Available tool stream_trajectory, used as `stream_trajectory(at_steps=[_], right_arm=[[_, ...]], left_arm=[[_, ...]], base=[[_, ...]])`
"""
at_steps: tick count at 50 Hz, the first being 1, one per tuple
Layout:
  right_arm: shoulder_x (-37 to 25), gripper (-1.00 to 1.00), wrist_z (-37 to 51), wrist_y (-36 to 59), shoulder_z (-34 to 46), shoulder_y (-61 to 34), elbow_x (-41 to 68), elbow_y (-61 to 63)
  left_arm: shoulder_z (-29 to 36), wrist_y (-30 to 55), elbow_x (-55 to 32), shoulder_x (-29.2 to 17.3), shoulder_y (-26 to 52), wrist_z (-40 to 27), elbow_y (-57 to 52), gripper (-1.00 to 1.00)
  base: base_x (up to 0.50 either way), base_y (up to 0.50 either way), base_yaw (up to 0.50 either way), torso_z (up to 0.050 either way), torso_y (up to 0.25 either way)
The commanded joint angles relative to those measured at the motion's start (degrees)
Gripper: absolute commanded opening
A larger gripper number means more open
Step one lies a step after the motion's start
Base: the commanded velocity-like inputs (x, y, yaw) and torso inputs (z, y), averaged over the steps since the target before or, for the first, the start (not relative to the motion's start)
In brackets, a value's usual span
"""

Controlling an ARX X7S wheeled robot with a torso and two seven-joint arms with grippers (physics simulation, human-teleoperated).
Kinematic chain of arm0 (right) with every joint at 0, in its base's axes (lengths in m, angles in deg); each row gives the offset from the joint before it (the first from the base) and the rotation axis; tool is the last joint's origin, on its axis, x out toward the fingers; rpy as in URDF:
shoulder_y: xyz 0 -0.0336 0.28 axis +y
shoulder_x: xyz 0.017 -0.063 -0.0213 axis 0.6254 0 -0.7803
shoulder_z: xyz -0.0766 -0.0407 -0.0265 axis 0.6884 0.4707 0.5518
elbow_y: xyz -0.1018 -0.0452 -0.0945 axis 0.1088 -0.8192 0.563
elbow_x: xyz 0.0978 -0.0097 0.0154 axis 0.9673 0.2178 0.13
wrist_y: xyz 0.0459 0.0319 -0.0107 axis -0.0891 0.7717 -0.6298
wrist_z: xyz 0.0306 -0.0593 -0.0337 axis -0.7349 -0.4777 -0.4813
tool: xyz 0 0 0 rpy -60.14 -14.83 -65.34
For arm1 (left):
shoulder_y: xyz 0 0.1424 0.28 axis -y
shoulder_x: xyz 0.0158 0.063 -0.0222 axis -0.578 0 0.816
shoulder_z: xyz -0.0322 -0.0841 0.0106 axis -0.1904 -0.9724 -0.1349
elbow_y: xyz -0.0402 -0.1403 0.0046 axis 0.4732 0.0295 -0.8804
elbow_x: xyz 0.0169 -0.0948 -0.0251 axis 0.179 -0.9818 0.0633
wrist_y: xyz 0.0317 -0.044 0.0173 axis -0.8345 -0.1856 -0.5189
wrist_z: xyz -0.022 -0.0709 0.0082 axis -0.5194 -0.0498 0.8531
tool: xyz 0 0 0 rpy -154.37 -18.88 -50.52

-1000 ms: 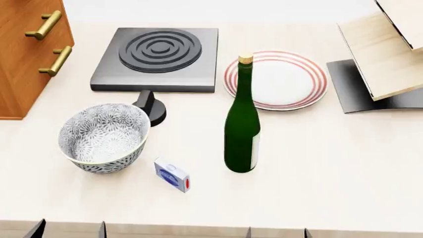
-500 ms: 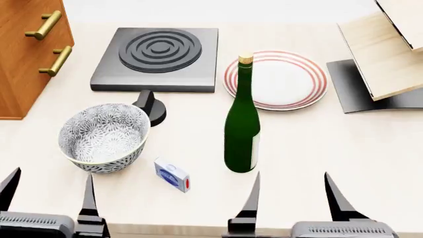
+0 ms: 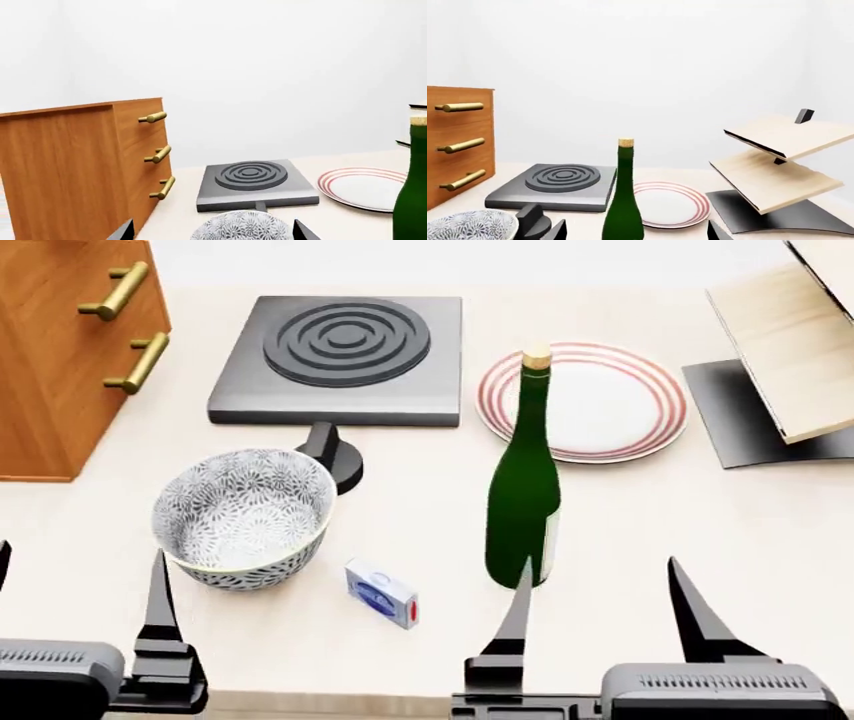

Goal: Put the bowl on the top of the cabinet.

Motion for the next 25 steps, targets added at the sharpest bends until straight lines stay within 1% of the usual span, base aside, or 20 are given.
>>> stream_trajectory(at_steps=[1,5,13,17,25], right_arm=[[-0.55,1.00,0.57,0.47,0.46,-0.25,0.83,0.33],[-0.57,1.00,0.93,0.16,0.54,-0.25,0.99,0.05],[-1.07,1.00,1.21,0.36,0.57,-0.58,1.55,0.14],[-1.29,1.00,1.28,0.42,0.86,-0.76,1.72,0.05],[-1.58,1.00,1.79,0.17,1.55,-0.72,1.59,0.01]], left_arm=[[0.16,0.89,-0.89,-0.74,0.31,-1.07,-1.29,1.00],[0.25,1.01,-1.20,-1.02,0.33,-1.35,-1.51,1.00],[0.70,1.43,-1.55,-1.42,0.54,-1.98,-1.90,1.00],[0.82,1.34,-1.88,-1.66,0.49,-2.15,-2.03,1.00],[0.99,1.34,-2.33,-2.12,0.37,-2.64,-2.34,1.00]], base=[[0.00,0.50,0.00,0.000,0.000],[0.00,0.37,0.00,0.000,0.000],[0.00,0.03,0.00,0.000,0.000],[0.00,0.16,0.00,0.000,0.000],[0.00,0.47,0.00,0.000,0.000]])
